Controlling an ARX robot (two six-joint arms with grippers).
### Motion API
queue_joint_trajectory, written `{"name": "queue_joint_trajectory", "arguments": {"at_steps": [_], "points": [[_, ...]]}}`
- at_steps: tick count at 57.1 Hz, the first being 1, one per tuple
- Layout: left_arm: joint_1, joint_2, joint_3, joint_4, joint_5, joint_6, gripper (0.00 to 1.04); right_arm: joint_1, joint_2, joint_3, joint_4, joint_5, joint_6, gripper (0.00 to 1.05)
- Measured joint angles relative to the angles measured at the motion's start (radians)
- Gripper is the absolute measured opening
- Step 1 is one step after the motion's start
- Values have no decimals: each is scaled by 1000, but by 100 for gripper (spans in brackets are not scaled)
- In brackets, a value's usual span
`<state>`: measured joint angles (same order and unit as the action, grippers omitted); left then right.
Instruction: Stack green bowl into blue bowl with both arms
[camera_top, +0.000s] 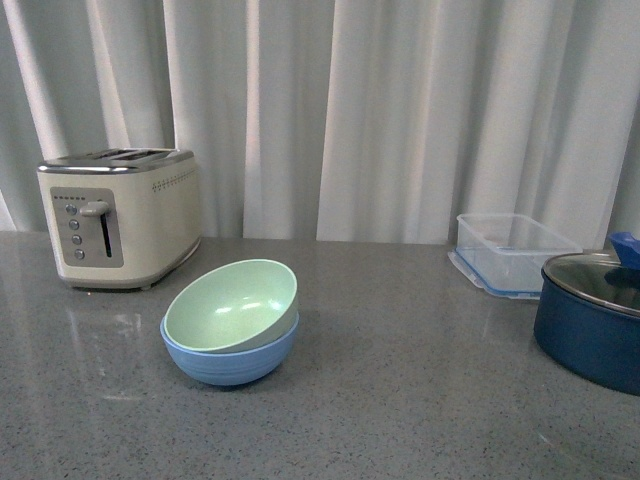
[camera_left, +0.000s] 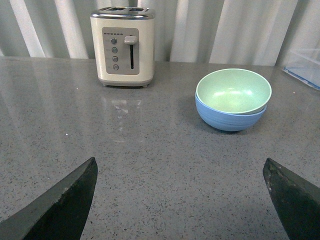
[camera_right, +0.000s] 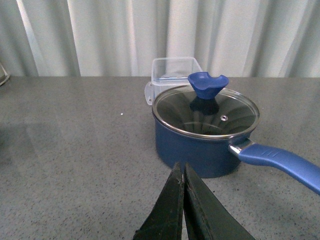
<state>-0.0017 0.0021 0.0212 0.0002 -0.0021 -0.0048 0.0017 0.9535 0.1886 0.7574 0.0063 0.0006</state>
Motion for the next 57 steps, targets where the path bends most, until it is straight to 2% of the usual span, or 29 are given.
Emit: {"name": "queue_joint_trajectory", "arguments": {"at_steps": [21,28,57], "points": [[0,0,0,0,0,0,98,0,-297,-133,-165,-4,0,1],[0,0,0,0,0,0,98,0,-348,-183,-166,-4,0,1],[0,0,0,0,0,0,98,0,-616,-184,-417,-5,0,1]]}}
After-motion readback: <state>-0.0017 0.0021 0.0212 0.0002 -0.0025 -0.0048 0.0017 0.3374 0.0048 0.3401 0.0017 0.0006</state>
